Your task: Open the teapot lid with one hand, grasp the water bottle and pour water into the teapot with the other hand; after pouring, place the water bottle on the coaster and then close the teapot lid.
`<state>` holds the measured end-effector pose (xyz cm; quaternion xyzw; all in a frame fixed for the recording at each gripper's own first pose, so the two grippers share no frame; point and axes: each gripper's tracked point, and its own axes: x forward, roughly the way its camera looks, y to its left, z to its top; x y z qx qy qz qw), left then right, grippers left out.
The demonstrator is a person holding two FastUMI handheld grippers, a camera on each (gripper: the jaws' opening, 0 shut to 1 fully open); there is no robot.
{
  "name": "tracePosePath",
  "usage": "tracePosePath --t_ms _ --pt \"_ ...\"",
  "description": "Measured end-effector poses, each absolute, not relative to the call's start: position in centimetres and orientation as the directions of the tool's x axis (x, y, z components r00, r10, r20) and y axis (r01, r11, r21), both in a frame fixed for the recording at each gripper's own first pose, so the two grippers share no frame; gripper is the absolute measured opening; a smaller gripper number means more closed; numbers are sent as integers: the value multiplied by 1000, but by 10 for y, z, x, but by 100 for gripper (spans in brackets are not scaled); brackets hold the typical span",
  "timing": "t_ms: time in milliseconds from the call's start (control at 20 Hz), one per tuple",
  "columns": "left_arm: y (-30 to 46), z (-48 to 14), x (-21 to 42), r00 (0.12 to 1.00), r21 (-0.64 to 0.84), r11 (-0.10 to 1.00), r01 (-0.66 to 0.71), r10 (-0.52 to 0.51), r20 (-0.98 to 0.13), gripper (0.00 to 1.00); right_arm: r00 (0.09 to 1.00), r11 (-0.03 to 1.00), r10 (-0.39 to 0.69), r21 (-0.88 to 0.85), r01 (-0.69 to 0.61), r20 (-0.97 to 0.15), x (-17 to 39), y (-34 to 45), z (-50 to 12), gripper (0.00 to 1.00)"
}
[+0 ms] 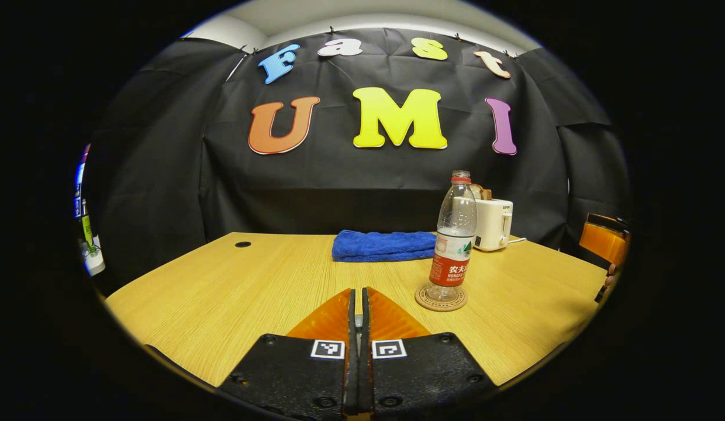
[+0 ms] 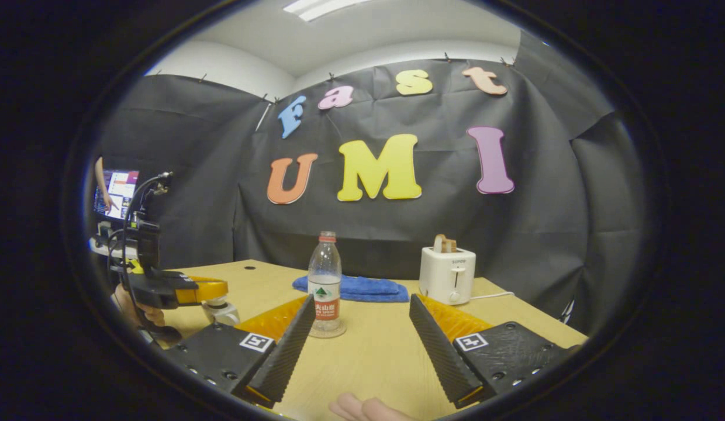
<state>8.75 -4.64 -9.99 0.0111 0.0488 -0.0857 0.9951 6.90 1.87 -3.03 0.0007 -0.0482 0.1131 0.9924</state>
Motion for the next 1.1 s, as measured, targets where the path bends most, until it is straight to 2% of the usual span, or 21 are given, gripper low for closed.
tracePosePath --t_ms 250,300,350,400,450,500,550,600,650,700,750,950,1050,1100 --pt "-48 -111 88 975 16 985 173 -168 -148 8 972 976 217 -11 -217 93 67 16 -31 99" --pt "-45 -112 88 976 17 987 158 -154 -152 11 972 977 214 -11 -214 94 67 15 -30 97" --pt "-42 -110 88 979 12 990 142 -138 -153 16 973 977 212 -13 -211 94 67 15 -29 97" --pt "-40 -106 87 980 -3 991 133 -132 -147 27 973 978 209 -14 -208 96 66 15 -28 96" --pt "-39 -101 86 981 -19 992 125 -127 -144 30 973 978 206 -15 -206 99 64 14 -27 97" --pt "-37 -96 85 983 -33 993 117 -121 -139 41 974 979 204 -17 -203 102 62 14 -24 96" --pt "-36 -90 82 985 -41 993 108 -113 -132 47 974 980 199 -19 -199 105 61 13 -22 96" --pt "-35 -82 79 986 -50 993 107 -112 -125 52 974 980 197 -20 -196 108 58 12 -19 95" --pt "-35 -73 75 987 -56 993 108 -114 -115 53 974 981 195 -19 -194 114 55 11 -15 95" --pt "-36 -63 71 988 -60 992 108 -114 -104 64 975 982 190 -20 -189 118 52 11 -11 96" --pt "-36 -55 67 989 -58 992 111 -116 -94 55 976 984 180 -19 -179 122 51 8 -7 96" --pt "-42 -21 44 990 -33 991 130 -131 -54 64 984 992 123 -1 -124 126 38 -5 11 97" --pt "-50 -10 29 987 -9 988 153 -153 -50 78 989 996 88 19 -91 122 29 -13 19 96" --pt "-51 -1 23 988 1 989 150 -150 -39 89 991 997 66 27 -69 117 26 -18 23 97"
